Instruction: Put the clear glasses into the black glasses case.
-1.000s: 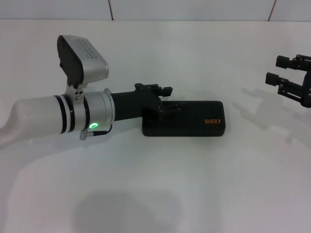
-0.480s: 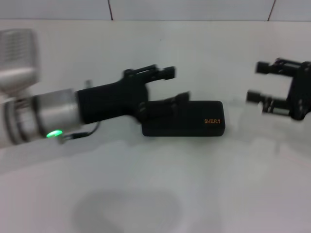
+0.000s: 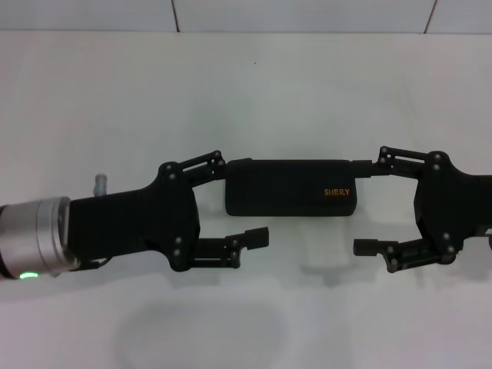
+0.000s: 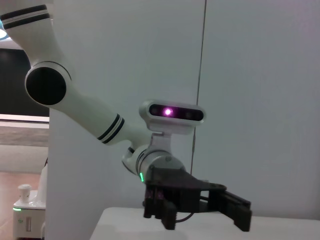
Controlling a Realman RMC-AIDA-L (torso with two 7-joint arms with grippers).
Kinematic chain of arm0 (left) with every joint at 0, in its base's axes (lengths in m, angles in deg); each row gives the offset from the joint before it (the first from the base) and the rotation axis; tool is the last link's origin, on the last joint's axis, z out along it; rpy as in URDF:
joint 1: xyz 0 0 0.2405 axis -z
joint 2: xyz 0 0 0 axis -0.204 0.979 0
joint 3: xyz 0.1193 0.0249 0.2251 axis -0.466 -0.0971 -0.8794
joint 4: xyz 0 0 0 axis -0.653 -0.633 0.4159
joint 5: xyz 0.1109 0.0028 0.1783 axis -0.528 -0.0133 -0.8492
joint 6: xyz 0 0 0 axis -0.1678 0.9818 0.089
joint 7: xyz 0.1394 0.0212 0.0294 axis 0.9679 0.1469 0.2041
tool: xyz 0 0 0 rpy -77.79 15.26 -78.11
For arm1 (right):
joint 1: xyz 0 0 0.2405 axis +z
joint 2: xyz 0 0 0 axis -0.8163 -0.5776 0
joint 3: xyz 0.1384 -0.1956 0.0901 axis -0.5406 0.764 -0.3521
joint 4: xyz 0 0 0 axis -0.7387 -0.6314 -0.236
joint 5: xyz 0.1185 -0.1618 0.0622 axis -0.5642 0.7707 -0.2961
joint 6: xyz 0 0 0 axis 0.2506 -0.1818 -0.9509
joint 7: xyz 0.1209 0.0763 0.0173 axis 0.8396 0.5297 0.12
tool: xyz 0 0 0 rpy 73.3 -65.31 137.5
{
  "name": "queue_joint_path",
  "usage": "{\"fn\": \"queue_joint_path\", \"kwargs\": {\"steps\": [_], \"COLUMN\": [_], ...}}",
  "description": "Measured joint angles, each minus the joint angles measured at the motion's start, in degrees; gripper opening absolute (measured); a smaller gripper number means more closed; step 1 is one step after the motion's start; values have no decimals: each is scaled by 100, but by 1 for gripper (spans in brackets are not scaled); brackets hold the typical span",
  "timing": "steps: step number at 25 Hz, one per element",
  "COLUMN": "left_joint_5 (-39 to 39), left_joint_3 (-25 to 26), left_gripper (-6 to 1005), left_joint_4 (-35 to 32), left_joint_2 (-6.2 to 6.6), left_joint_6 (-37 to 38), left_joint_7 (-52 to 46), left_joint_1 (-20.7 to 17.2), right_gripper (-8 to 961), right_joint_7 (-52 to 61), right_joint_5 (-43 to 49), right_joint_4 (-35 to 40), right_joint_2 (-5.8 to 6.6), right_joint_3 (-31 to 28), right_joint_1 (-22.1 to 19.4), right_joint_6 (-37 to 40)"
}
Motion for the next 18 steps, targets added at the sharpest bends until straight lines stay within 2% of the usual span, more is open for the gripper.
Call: {"fn": "queue_joint_path", "kwargs": {"steps": [2,18], "left_joint_5": [0,1], "left_joint_3": [1,5], "left_gripper": [865,862], "left_joint_4": [6,36], "left_joint_2": [-6,-51], "left_joint_6": [10,5], "left_joint_7": [53,99], "left_joint_1": [-31,-5], "right_gripper": [888,888], "right_joint_7": [-39,-332], "right_joint_5": [1,-38], "right_joint_4": [-54,-182], "right_joint_2": [-1,-18], "right_joint_3": [-21,-21], "right_joint_1": [29,16], "right_joint_6": [-23,-203]}}
